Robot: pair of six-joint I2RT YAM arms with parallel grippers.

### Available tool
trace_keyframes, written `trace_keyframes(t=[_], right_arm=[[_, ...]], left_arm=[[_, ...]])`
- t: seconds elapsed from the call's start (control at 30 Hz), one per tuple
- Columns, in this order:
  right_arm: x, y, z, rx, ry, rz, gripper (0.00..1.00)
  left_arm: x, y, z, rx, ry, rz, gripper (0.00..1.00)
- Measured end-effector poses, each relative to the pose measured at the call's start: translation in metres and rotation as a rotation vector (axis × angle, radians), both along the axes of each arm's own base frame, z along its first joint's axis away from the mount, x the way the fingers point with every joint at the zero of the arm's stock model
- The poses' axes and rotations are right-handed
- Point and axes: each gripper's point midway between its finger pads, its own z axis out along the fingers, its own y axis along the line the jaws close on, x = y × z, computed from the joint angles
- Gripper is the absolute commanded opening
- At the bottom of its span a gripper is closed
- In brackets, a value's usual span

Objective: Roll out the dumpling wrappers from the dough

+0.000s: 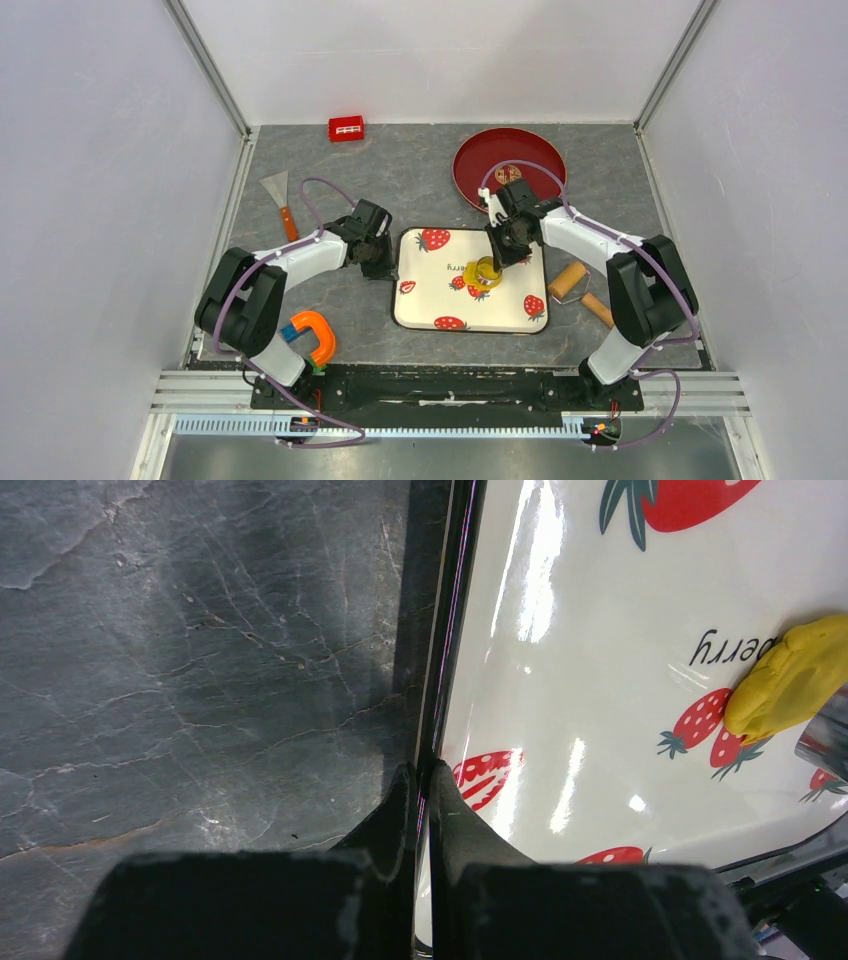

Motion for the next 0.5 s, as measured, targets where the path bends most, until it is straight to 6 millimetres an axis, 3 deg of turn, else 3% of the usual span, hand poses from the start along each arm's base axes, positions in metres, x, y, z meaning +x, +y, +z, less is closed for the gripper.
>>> trace_keyframes(t=[0.5], right_arm=[[0.0007, -0.0026, -0.0081, -0.024, 0.012, -0.006, 0.01]], left_arm=[[-0.0001, 0.0001, -0.0002, -0.002, 0.002, 0.000, 0.02]])
